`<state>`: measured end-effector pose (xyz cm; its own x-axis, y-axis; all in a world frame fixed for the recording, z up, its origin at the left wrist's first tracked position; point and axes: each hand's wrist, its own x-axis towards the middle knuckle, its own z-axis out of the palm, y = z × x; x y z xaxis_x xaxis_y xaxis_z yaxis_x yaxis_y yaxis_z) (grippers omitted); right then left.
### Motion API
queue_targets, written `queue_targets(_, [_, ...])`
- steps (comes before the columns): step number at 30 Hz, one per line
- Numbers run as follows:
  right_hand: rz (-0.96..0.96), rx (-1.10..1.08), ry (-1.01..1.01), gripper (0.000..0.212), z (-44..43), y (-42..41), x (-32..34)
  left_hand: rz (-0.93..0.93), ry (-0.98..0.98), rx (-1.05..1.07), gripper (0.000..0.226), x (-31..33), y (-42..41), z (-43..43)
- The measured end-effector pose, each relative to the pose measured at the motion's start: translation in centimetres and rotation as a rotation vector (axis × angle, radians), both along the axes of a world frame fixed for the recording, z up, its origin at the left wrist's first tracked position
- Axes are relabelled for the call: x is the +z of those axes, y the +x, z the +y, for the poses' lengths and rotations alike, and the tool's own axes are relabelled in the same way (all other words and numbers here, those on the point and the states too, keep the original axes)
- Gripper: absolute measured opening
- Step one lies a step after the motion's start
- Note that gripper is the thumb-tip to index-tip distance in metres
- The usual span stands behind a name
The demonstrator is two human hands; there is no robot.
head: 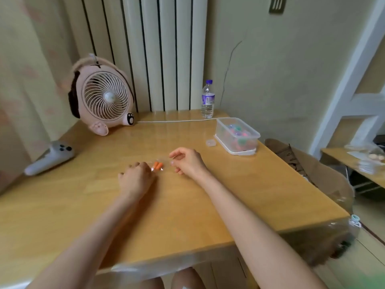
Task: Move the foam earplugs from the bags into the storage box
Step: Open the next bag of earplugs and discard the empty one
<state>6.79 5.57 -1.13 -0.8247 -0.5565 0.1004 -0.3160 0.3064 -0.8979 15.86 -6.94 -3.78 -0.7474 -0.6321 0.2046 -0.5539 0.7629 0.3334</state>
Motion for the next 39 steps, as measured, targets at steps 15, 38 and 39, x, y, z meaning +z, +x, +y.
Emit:
queue_targets(15, [-0.133,-0.054,-0.277,0.017,-1.5,-1.2,-0.2,0.679,1.041,-0.326,0.012,2.3,-1.0,-0.8])
queue_targets(38, [0.006,0.23,-0.148,0.025,-0.4,-1.5,-0.7,0.608,1.047,-0.319,0.017,1.5,-1.2,-0.9])
queue_targets(39, [0.012,0.2,-0.163,0.024,-0.3,-1.6,-0.7,0.595,1.054,-0.342,0.015,1.6,-1.2,-0.9])
